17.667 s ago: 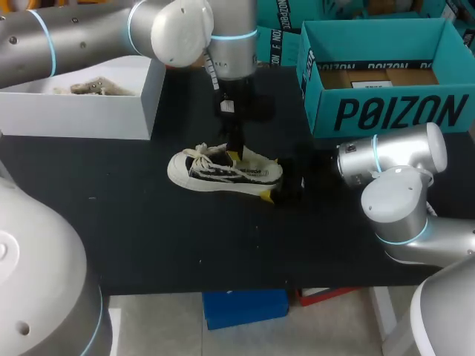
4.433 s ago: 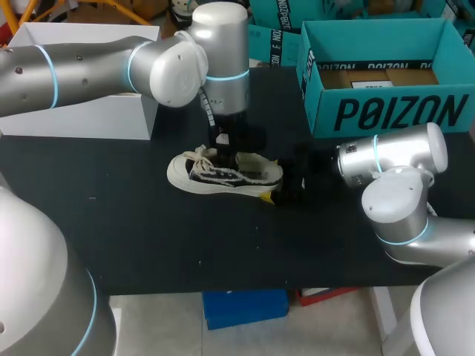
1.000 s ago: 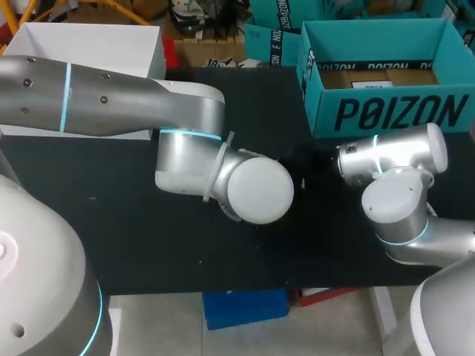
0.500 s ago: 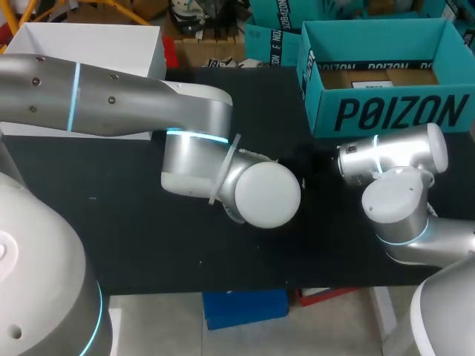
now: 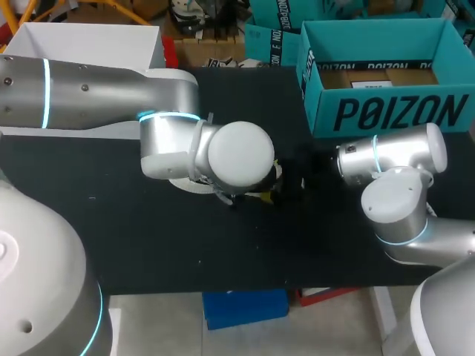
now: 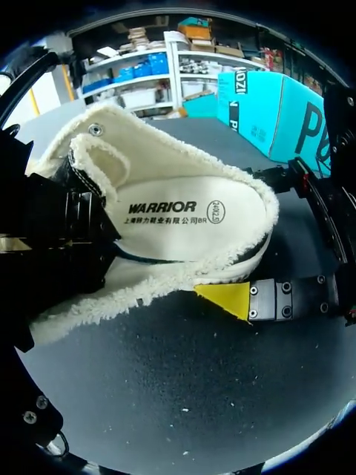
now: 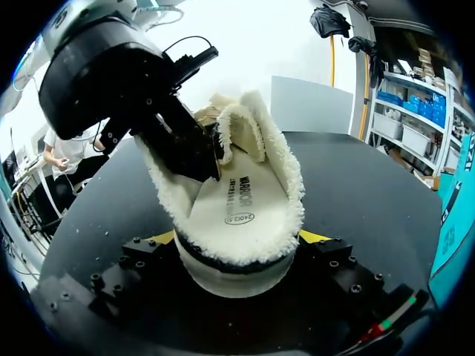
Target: Take the shoe out of the shoebox, open the shoe tongue, remove and reinsert the insole, then place the shoe into the shoebox
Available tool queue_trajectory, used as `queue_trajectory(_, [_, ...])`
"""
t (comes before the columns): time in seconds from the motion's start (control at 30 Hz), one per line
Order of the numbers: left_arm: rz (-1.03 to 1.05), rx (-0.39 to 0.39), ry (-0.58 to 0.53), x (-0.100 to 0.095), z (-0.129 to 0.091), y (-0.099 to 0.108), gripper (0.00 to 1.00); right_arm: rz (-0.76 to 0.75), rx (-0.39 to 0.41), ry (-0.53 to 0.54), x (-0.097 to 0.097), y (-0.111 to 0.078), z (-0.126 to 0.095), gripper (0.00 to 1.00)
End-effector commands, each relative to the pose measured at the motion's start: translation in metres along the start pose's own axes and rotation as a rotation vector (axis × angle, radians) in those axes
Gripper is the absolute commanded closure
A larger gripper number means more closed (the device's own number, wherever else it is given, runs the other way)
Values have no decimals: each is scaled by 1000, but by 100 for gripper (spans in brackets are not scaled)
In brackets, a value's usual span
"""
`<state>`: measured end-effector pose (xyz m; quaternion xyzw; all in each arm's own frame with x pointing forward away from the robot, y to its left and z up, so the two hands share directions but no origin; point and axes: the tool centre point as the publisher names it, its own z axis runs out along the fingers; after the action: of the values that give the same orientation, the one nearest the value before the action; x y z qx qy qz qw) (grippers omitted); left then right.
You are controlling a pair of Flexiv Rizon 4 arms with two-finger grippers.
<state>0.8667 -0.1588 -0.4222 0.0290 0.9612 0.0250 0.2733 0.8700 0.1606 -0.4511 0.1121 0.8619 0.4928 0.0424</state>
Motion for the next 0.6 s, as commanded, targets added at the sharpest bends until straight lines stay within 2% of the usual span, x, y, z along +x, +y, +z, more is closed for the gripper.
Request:
queue_trajectory(0.03, [27,102,31,2,143,9,100,2,4,-2,-1,-3,6,100])
queue_trajectory(0.27, [79,170,75,14,94,-3,100,2,4,-2,-1,-3,6,100])
queue_trajectory(0.6, [135,207,108,29,44,-25,100,2,4,-2,-1,-3,6,100])
